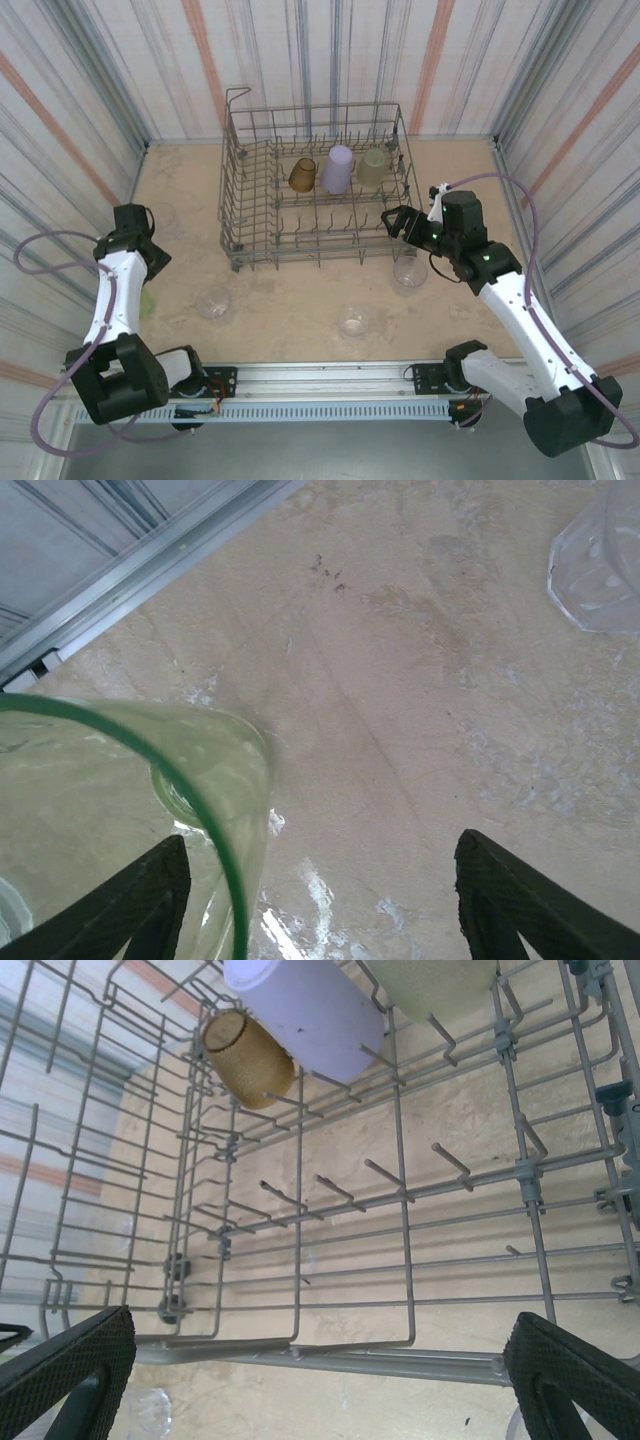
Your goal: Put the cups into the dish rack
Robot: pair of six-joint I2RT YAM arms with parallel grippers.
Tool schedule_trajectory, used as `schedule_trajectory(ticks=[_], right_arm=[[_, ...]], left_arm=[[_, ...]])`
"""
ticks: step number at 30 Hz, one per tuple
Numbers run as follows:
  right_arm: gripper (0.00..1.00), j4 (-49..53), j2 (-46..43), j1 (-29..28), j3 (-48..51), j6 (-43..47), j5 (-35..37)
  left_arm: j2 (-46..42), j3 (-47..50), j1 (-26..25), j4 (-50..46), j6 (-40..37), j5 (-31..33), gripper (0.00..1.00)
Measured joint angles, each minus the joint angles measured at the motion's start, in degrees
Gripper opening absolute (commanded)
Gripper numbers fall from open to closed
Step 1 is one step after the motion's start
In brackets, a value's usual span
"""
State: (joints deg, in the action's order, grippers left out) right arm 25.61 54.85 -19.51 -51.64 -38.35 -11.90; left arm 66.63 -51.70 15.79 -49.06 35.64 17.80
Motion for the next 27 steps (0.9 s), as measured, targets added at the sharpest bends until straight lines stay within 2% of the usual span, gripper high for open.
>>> schedule_trajectory(ticks=[4, 7, 9, 17, 27], right_arm=[[0.99, -0.07, 0.31, 0.00, 0.00, 0.00, -0.02], [0.99, -0.37, 0.31, 0.00, 0.02, -0.02, -0.02], [0.99, -0.52, 0.31, 0.00, 0.07, -0.02, 0.11], [0.99, -0.50, 0.33, 0.00, 0.07, 0.00, 0.15], [0.99, -0.52, 0.33, 0.00, 0.07, -0.02, 0.15]], left_arm=[[0.20, 0.13, 0.00, 0.57, -0.98, -0.66, 0.26], [0.17, 0.28, 0.00, 1.18, -1.46, -1.38, 0.08], [-0.28, 0.31, 0.02, 1.01, -1.99, -0.33, 0.01], [-2.14, 0.63, 0.33, 2.56, -2.01, -3.04, 0.00], [-2.45, 0.42, 0.33, 4.85, -4.04, -9.86, 0.00]])
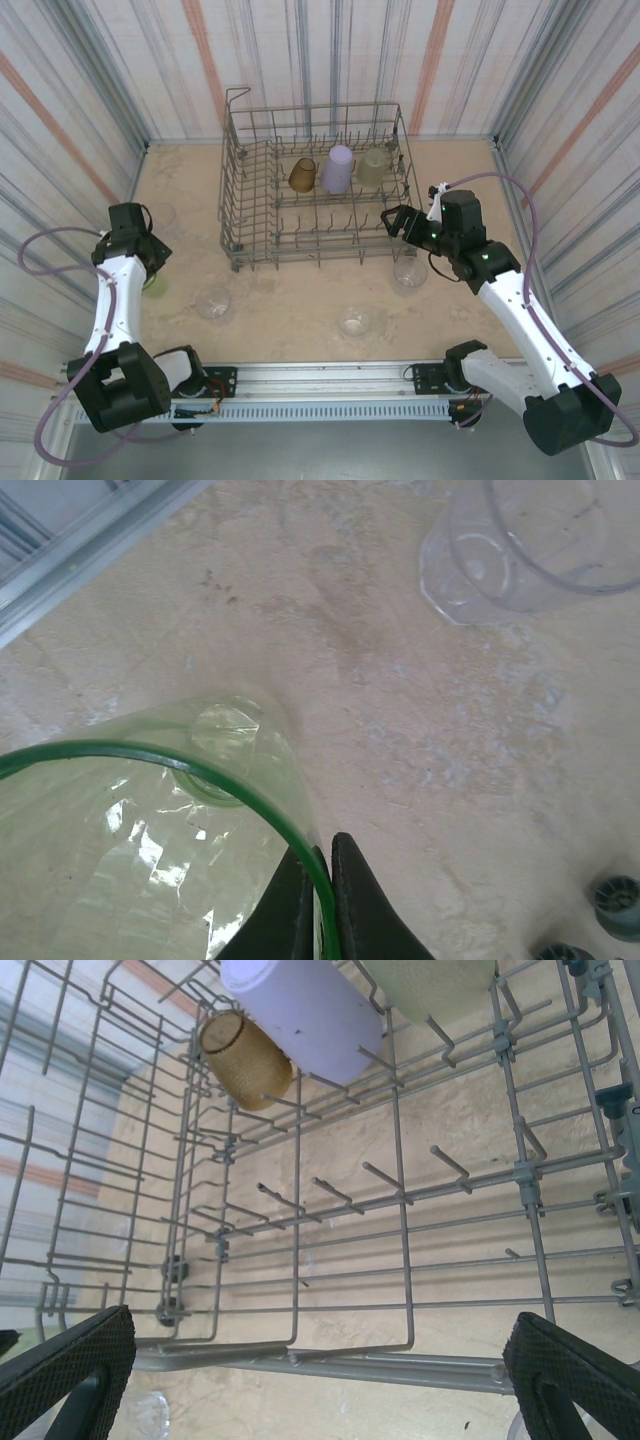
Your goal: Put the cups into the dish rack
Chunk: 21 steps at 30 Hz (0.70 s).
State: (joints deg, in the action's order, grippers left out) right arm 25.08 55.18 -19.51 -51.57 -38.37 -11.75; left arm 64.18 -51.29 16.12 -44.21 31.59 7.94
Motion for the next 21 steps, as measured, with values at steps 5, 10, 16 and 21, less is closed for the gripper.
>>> schedule_trajectory(ticks=[5, 10, 16, 21], right_arm=[[0.99, -0.17, 0.66, 0.00, -0.02, 0.00, -0.02], [0.99, -0.35, 4.02, -0.15, -0.28, 0.00, -0.02], [0.99, -0.39, 4.81, -1.55, -0.31, -0.02, 0.00], [0.99, -0.52, 4.94, -2.73, -0.81, -0.15, 0.17]], left_arm=[[0.44, -0.85, 0.00, 0.37, -1.42, -4.33, 0.00], [1.31, -2.27, 0.00, 0.13, -1.92, -8.85, 0.00], [1.42, -5.07, 0.00, -0.92, -2.34, -12.02, 0.00], [1.38, -8.04, 0.00, -0.94, -2.51, -13.70, 0.00]])
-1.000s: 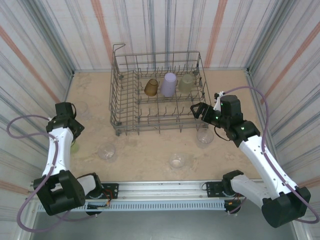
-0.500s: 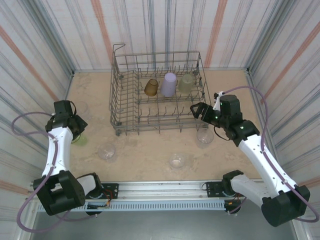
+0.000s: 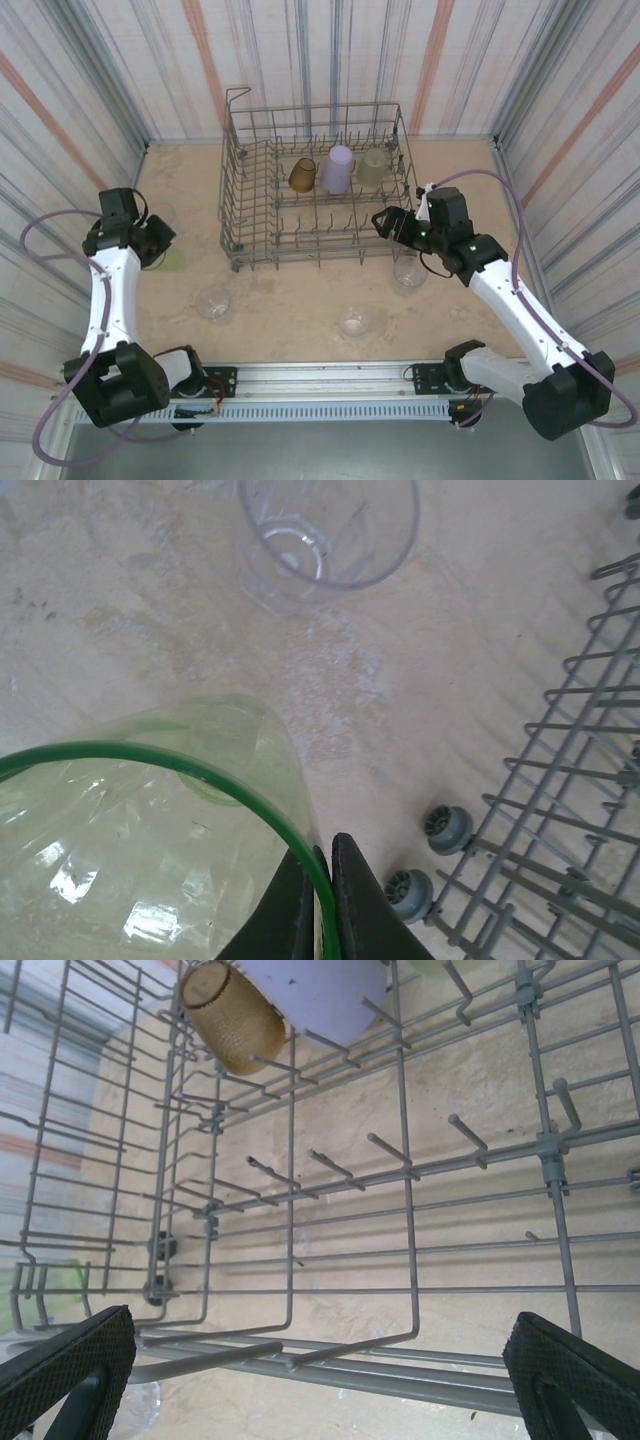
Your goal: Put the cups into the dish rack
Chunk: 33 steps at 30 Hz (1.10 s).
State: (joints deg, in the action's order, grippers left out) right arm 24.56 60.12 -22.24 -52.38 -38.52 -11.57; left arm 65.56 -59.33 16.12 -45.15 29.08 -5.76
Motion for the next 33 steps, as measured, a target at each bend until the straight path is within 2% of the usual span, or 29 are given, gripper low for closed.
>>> schedule_trajectory(ticks=[11, 19, 33], right_arm=[[0.99, -0.48, 3.04, -0.37, -2.03, 0.00, 0.00], [0.99, -0.52, 3.06, -1.84, -2.49, -0.02, 0.04], [0.99, -4.46, 6.12, -5.57, -2.49, -0.26, 0.02]], left_arm=[[-3.52, -1.73, 0.00, 0.63, -0.74, -0.94, 0.00], [-5.27, -2.82, 0.00, 3.85, -0.55, -5.66, 0.00], [-5.27, -4.70, 0.00, 8.79, -0.15, -10.29, 0.00]])
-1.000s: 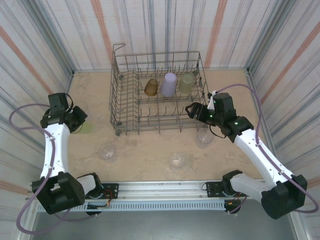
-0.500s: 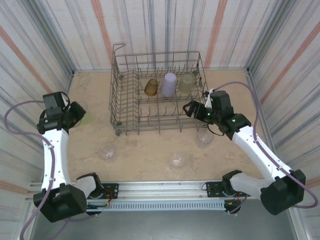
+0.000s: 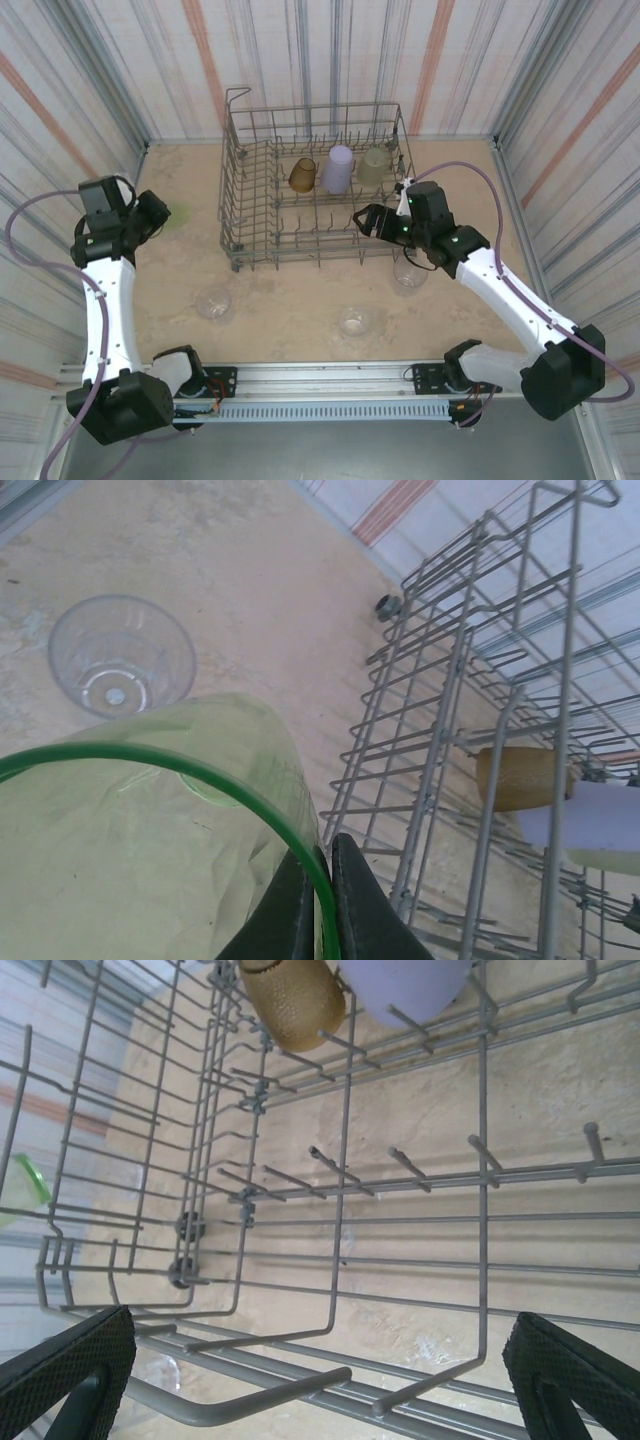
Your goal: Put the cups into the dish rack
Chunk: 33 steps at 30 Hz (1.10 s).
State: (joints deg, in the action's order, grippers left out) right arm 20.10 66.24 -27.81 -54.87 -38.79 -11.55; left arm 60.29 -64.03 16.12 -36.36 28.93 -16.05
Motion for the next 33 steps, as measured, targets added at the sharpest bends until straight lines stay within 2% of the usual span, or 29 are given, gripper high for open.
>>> schedule_trajectory(ticks=[9, 17, 22, 33], right_arm=[[0.99, -0.66, 0.13, -1.49, 0.00, -0.20, 0.11], [0.99, -0.79, 0.13, -1.60, 0.00, -0.20, 0.28], [0.99, -0.94, 0.13, -1.60, 0.00, -0.20, 0.13], [0.99, -5.44, 0.37, -2.19, -0.09, -1.29, -1.33]], left_arm=[[-0.11, -0.04, 0.00, 6.43, 3.58, -4.61, 0.00], [-2.97, 5.68, 0.00, 16.90, 9.29, -9.84, 0.00], [-4.00, 7.48, 0.00, 21.53, 11.89, -10.99, 0.00], [-3.67, 9.20, 0.00, 31.74, 19.43, -16.37, 0.00]])
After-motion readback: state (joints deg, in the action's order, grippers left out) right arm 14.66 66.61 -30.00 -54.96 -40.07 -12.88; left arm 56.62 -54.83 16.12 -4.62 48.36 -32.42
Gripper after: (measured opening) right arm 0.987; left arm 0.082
